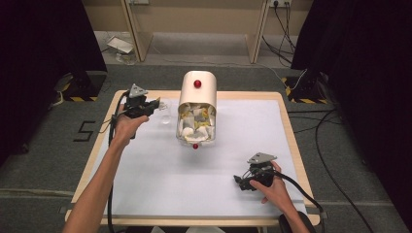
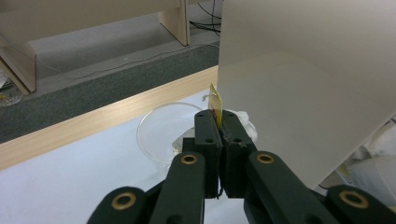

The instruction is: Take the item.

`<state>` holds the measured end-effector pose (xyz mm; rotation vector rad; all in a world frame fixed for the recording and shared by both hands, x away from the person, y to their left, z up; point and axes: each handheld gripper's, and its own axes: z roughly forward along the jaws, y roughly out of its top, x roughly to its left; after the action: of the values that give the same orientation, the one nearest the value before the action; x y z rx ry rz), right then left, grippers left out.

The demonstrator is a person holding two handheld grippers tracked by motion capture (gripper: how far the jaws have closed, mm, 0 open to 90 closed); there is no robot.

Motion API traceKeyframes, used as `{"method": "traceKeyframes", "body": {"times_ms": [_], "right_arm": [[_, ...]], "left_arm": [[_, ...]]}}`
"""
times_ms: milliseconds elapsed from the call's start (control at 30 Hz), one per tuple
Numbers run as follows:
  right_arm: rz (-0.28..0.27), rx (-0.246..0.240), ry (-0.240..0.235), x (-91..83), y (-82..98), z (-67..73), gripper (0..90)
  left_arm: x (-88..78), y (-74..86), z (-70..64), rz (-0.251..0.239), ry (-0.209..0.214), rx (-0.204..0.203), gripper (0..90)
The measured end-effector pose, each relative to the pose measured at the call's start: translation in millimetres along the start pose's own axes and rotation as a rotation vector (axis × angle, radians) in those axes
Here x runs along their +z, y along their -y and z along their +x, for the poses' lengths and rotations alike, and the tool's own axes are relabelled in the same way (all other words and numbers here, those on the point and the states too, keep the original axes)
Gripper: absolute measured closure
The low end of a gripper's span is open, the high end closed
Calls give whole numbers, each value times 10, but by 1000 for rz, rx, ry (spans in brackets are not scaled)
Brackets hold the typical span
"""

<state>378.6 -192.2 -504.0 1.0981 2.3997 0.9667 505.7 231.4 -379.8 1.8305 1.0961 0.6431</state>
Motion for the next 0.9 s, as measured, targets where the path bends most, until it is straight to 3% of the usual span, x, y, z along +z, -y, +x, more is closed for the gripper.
{"method": "traceKeyframes", "body": {"times_ms": [200,900], "right_arm": [[0,-2,0,1,0,-2,3],[0,-2,0,1,0,-2,3]], "left_arm": [[64,6,64,9,-11,-24,868],[278,-2,110,22,-47,-26,868]]}}
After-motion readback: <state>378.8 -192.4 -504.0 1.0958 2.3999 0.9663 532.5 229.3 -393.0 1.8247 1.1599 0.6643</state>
